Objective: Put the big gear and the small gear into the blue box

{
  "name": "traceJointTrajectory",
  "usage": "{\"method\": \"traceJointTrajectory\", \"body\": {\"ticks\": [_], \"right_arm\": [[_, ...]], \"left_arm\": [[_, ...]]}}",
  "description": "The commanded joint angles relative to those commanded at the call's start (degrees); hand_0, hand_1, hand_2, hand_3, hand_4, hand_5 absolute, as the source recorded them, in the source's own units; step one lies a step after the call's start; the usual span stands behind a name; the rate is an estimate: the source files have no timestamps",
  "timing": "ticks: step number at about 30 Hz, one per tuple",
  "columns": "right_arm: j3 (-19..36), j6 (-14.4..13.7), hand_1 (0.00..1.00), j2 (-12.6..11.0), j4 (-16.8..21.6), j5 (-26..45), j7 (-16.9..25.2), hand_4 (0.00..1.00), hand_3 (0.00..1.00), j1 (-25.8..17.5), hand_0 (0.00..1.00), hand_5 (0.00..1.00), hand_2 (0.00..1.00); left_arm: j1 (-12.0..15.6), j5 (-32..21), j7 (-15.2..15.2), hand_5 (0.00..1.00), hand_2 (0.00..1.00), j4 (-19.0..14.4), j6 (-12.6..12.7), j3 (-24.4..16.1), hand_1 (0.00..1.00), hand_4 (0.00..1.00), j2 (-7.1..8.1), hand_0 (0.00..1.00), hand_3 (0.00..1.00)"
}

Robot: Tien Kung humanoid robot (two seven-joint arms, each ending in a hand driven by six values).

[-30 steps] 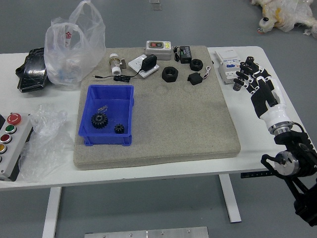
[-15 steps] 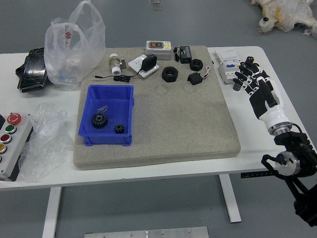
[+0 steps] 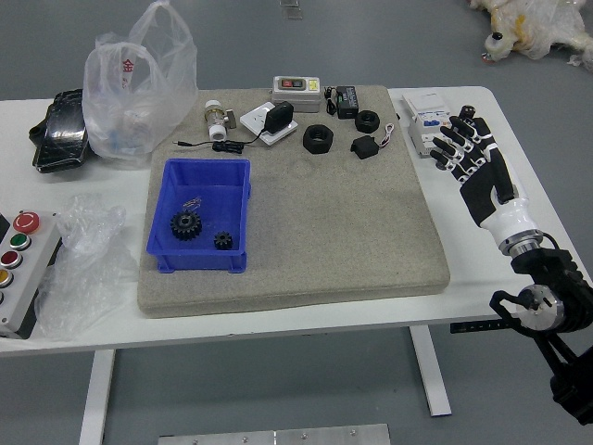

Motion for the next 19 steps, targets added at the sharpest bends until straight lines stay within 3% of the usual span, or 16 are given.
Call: {"method": "traceJointTrajectory", "body": {"ticks": [1,2,7,19], "right_arm": [[0.00,-0.02,0.787,0.01,-0.02,0.02,-0.03,0.884,0.786,-0.01,0.819,0.805,0.787],[0.00,-0.06,0.835,0.01,-0.05,0.08,-0.04,0.924,0.767,-0.04,0.852,0.940,0.832],[0.00,-0.10,0.835,0.00,-0.13,0.40,0.01,0.924,0.767,-0.13,0.852,0.940,0.832],[0.15,-0.04,0.802,0.07,-0.39,2.04,0.81,0.930,0.754,-0.23,0.824,0.987,0.796]], "left_arm": [[0.03,0.10,-0.29,0.435,0.657,0.00,0.11,-0.03,0.669,0.729,0.00,0.715,0.803],[0.05,0.20,-0.63,0.438,0.649,0.01,0.27,-0.06,0.659,0.732,0.00,0.708,0.798],[0.17,0.99,-1.53,0.438,0.649,0.00,0.79,-0.63,0.659,0.732,-0.03,0.708,0.798],[1.09,5.53,-0.22,0.434,0.642,-0.58,1.52,-5.05,0.655,0.727,0.18,0.705,0.793]]}}
